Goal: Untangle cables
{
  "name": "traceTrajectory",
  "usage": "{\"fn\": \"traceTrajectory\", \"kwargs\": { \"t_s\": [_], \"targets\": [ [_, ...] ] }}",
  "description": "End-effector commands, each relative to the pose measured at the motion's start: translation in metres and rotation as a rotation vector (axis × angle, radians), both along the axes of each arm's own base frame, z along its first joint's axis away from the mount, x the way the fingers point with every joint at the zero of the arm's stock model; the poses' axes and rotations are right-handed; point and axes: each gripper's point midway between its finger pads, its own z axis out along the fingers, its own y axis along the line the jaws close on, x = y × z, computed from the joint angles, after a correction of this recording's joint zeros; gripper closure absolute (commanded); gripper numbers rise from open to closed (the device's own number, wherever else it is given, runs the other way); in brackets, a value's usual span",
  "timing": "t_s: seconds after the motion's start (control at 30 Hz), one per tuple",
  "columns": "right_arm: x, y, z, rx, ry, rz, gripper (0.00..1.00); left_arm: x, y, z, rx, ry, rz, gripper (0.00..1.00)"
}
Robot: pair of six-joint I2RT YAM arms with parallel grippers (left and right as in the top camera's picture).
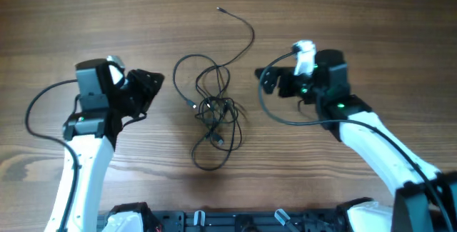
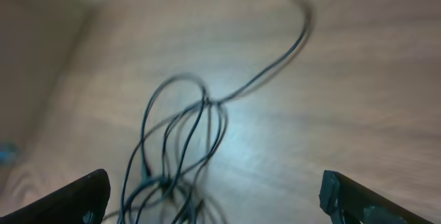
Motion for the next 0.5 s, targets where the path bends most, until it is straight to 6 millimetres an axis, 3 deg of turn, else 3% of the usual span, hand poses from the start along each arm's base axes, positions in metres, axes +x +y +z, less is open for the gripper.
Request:
{"fn": "traceTrajectory", "kwargs": {
  "t_s": [0.0,0.13,0.23,0.3,0.47],
  "targets": [
    [0.003,-0.015,0.016,-0.006,-0.035,-0.067,0.0,-0.005,-0.042,-0.01,0.007,0.03,-0.138,0.47],
    [-0.002,-0.024,0.003,-0.05,0.021,-0.106,0.0,-0.019,-0.081,-0.027,-0.045,0.138,-0.186,0.48],
    [-0.009,-0.029,-0.01,-0.081,0.08,-0.122,0.0,-0.035,-0.098,-0.043,-0.084,0.267,-0.165,0.36],
    [-0.014,-0.034,-0.018,-0.106,0.116,-0.138,0.0,-0.047,-0.102,-0.054,-0.102,0.365,-0.131,0.28],
    [-0.028,-0.041,-0.036,-0.151,0.203,-0.15,0.0,-0.07,-0.092,-0.079,-0.044,0.52,-0.07,0.26]
  ]
}}
